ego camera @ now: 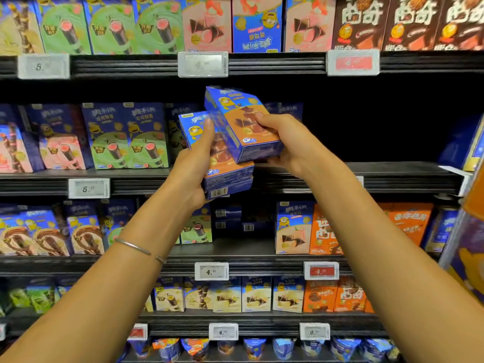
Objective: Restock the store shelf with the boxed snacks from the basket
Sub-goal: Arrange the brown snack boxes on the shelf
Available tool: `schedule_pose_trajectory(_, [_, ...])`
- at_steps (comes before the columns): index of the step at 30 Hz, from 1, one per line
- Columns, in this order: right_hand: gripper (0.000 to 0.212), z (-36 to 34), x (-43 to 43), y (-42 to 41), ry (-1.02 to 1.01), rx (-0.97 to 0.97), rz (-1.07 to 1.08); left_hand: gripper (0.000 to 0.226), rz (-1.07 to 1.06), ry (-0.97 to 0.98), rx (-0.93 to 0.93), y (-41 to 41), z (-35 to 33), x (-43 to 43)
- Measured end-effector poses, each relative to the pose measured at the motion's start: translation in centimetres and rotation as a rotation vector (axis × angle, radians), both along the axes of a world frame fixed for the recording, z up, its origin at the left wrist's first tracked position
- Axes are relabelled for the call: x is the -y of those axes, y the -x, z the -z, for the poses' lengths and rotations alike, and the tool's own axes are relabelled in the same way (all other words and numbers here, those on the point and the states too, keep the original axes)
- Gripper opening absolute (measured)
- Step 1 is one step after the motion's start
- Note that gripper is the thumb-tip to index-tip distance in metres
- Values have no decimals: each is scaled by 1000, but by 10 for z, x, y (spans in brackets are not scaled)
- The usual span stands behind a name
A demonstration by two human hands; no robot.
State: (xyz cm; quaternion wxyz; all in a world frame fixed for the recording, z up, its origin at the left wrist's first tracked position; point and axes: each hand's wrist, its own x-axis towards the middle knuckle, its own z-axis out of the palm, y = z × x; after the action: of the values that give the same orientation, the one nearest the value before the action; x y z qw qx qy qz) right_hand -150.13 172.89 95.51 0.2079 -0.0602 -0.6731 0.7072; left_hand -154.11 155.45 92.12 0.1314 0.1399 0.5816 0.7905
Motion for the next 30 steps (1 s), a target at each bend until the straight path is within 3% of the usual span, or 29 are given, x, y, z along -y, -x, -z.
schedule_pose_trajectory(2, [25, -2, -12, -2, 60, 0, 78, 32, -15, -18, 12, 3, 4, 2])
schedule_pose_trajectory(4, [20, -3, -29, -5, 92, -25, 159, 23, -16, -43, 27, 6, 6, 4])
schedule_pose_trajectory(9, [45, 0, -89, -4, 36, -130, 511, 23, 1, -76, 31, 6, 7, 6])
schedule_pose_trajectory(12, [50, 11, -113, 8, -112, -85, 623, 22, 3, -86, 23, 6, 7, 4])
schedule_pose_trajectory(16, [52, 31, -128, 27, -327, 20, 669, 21, 4, -95, 21, 5, 7, 2])
schedule_pose_trajectory(23, [30, 42, -143, 45, -491, 138, 741, 21, 16, -77, 14, 7, 11, 1])
schedule_pose_trajectory(30, [35, 40, -146, 60, -554, 224, 797, 23, 34, -83, 6, 9, 8, -3])
